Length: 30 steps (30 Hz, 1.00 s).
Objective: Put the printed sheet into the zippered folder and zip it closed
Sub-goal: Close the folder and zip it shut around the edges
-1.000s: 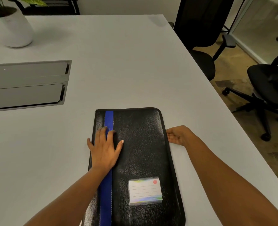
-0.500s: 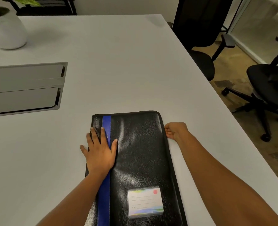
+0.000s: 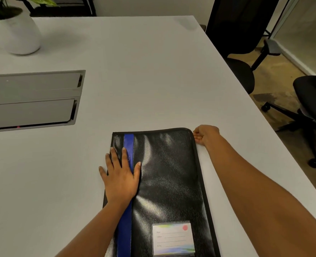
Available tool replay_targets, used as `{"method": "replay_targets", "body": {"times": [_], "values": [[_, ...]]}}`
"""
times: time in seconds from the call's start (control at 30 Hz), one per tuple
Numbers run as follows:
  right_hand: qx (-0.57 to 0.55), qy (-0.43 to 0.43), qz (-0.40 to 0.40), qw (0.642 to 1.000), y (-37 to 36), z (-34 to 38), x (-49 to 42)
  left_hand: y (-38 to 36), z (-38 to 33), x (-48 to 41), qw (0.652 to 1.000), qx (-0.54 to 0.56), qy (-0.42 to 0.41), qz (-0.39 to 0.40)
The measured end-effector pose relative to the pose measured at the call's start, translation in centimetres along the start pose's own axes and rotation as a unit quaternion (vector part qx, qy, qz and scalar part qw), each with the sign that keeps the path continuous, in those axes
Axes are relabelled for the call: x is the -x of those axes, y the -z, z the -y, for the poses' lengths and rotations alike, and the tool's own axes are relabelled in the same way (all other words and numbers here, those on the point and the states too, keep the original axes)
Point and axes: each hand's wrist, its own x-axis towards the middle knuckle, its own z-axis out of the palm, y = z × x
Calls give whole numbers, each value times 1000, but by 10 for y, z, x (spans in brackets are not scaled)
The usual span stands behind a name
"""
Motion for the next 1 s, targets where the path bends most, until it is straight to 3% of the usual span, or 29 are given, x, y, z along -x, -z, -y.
{"method": "replay_targets", "body": {"times": [0.3, 0.6, 0.7, 0.83, 1.0], "values": [[-30, -15, 49, 998, 4, -21, -11, 0, -2, 0, 1000, -6, 3, -6], [188, 19, -35, 981, -9, 12, -29, 0, 0, 0, 1000, 2, 0, -1], [254, 98, -89, 958, -18, 20, -30, 0, 1, 0, 1000, -4, -1, 4], [340, 153, -93, 923, -29, 26, -25, 0, 0, 0, 1000, -6, -2, 6], [476, 268, -111, 830, -59, 25, -12, 1, 0, 0, 1000, -8, -2, 7]]}}
